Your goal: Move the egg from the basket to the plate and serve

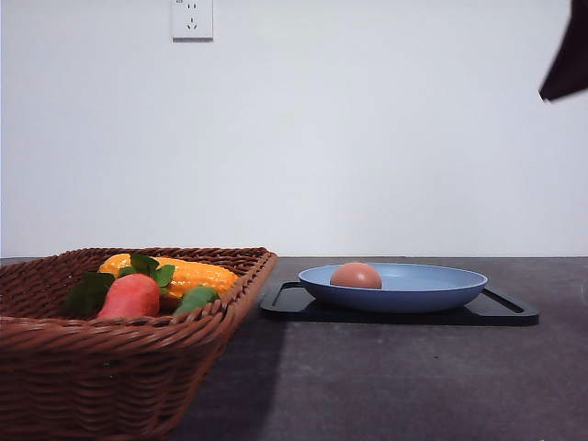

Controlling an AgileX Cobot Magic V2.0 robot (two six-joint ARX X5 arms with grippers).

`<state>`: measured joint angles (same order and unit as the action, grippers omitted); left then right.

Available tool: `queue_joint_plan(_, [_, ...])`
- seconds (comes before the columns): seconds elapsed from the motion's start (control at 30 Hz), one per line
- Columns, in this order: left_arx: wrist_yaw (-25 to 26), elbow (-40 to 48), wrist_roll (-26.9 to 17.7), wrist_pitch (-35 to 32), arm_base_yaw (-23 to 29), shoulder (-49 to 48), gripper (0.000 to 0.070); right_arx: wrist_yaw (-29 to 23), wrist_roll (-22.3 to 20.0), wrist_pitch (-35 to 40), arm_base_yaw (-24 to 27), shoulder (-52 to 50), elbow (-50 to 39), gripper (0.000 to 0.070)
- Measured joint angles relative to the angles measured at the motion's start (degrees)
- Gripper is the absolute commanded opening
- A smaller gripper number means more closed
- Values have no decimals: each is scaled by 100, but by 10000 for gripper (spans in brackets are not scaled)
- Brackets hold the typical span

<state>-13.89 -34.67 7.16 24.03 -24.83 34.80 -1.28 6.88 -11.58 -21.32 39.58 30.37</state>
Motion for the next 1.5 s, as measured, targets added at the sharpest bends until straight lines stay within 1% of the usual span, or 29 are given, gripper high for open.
queue_joint_plan(0.07, [19, 99, 179, 23, -5, -197, 0, -9, 8, 373, 0, -132, -324, 0])
queue_joint_plan(0.27, [20, 100, 381, -132, -5, -291, 0, -9, 91, 605, 0, -143, -385, 0])
queue_joint_plan(0.67, [20, 100, 422, -239, -5, -252, 0, -9, 102, 669, 0, -143, -385, 0])
queue_joint_plan(0.73, [20, 100, 422, -122, 12, -371, 0, -9, 105, 669, 0, -143, -385, 0])
queue_joint_plan(0.8, [24, 100, 393, 62, 116, -742, 0, -9, 105, 669, 0, -143, -385, 0])
queue_joint_plan(0.9, [22, 100, 337, 93, 424, -1381, 0, -20, 105, 669, 0, -143, -385, 0])
queue_joint_plan(0.97, [20, 124, 328, 30, 721, -1825, 0, -22, 105, 671, 0, -143, -385, 0])
queue_joint_plan(1.07, [20, 304, 305, 8, 1238, -2313, 0, -22, 105, 671, 0, -143, -385, 0])
queue_joint_plan(1.2, [83, 796, 289, -22, 2050, -2819, 0, -22, 105, 669, 0, -143, -385, 0])
queue_joint_plan(1.33, [534, 1399, 288, -488, 2654, -3138, 0, -20, 105, 671, 0, -143, -385, 0])
queue_joint_plan(1.4, [794, 1744, 286, -740, 2856, -3259, 0, -22, 105, 670, 0, -143, -385, 0])
queue_joint_plan(1.5, [1200, 2241, 286, -908, 3063, -3435, 0, -22, 105, 670, 0, -143, -385, 0])
